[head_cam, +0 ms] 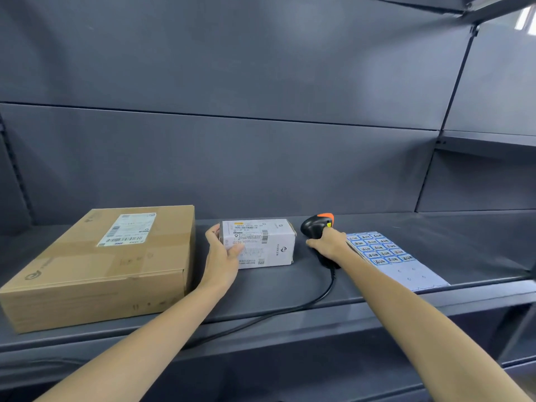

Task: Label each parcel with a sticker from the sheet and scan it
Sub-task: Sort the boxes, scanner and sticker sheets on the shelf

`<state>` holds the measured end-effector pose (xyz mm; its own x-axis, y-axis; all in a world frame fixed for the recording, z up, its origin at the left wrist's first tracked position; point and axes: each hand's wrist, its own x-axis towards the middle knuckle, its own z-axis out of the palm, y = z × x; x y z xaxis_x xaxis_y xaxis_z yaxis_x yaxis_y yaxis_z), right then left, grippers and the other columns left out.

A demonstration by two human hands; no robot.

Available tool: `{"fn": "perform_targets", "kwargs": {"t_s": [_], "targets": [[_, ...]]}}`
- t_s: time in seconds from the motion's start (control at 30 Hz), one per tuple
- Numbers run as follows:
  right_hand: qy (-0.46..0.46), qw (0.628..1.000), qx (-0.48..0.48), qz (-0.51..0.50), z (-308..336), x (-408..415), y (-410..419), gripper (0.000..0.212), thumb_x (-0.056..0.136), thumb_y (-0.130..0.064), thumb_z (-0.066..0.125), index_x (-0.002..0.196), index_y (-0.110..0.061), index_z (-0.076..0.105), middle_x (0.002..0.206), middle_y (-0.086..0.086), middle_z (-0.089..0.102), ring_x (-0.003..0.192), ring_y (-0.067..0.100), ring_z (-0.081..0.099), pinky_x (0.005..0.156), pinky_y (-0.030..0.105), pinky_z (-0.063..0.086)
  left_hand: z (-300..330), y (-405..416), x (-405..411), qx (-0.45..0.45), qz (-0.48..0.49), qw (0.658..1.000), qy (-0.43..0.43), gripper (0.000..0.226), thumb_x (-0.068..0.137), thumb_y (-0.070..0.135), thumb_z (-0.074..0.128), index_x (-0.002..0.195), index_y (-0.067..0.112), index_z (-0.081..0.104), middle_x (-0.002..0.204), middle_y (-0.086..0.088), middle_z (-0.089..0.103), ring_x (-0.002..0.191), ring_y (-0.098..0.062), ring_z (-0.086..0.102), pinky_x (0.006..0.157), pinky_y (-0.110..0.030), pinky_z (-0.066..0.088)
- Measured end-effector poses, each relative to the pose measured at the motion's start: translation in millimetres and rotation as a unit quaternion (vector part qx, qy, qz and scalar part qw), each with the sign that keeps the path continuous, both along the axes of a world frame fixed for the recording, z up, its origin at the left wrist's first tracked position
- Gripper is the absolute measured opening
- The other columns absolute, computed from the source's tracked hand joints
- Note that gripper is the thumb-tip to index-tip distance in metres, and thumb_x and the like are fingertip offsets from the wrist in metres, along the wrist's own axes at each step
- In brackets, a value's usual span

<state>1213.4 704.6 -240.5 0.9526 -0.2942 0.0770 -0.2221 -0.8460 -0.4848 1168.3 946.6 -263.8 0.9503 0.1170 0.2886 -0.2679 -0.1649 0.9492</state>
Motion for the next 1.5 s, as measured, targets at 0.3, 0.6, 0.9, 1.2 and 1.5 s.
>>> {"fn": "perform_targets", "kwargs": {"t_s": [0.3, 0.6, 0.9, 1.2, 1.5], "targets": [[0.062, 0.989, -0.071, -0.112, 14, -15, -78, 0.039, 0.097, -0.021, 0.037, 0.134, -0.007, 0.042, 0.142, 0.017, 0.04, 0.133, 0.035, 0.032, 0.107, 0.041, 0.027, 0, -2, 3, 0.032, 0.028, 0.999, -0.011, 0.053, 0.093, -0.001, 0.052, 0.14, 0.011, 0.03, 0.134, -0.006, 0.047, 0.118, -0.016, 0.049, 0.106, -0.038, 0.04], [0.098, 0.965, -0.027, -0.241, 4, -50, -157, 0.037, 0.085, -0.042, 0.067, 0.094, -0.011, 0.049, 0.13, 0.018, 0.048, 0.124, 0.037, 0.039, 0.101, 0.039, 0.032, 3, -6, -8, -0.002, 0.043, 0.999, 0.005, 0.069, 0.092, 0.004, 0.055, 0.149, 0.013, 0.017, 0.145, -0.003, 0.038, 0.129, -0.015, 0.041, 0.106, -0.027, 0.032], [0.044, 0.95, 0.042, -0.306, 1, -52, -149, 0.063, 0.074, -0.036, 0.081, 0.119, -0.002, 0.054, 0.132, 0.024, 0.043, 0.122, 0.039, 0.038, 0.101, 0.041, 0.033, 12, -3, -18, 0.078, 0.047, 0.995, -0.029, 0.045, 0.086, -0.003, 0.051, 0.128, 0.012, 0.045, 0.129, -0.004, 0.051, 0.119, -0.019, 0.048, 0.106, -0.039, 0.04], [-0.024, 0.955, 0.09, -0.281, 16, -54, -149, 0.028, 0.077, -0.007, 0.076, 0.075, 0.001, 0.048, 0.075, 0.015, 0.054, 0.068, 0.027, 0.051, 0.068, 0.034, 0.042, 25, 2, -28, 0.128, 0.067, 0.989, -0.024, 0.063, 0.094, 0.012, 0.048, 0.149, 0.009, 0.018, 0.154, -0.003, 0.023, 0.141, -0.018, 0.024, 0.116, -0.034, 0.024], [0.018, 0.957, 0.11, -0.269, 18, -76, -154, 0.03, 0.079, -0.012, 0.077, 0.088, 0.004, 0.053, 0.087, 0.017, 0.057, 0.089, 0.031, 0.058, 0.073, 0.033, 0.042, 29, -3, -39, 0.091, 0.055, 0.994, -0.03, 0.049, 0.093, 0.007, 0.05, 0.138, 0.01, 0.031, 0.136, -0.005, 0.039, 0.125, -0.02, 0.042, 0.106, -0.041, 0.04]]}}
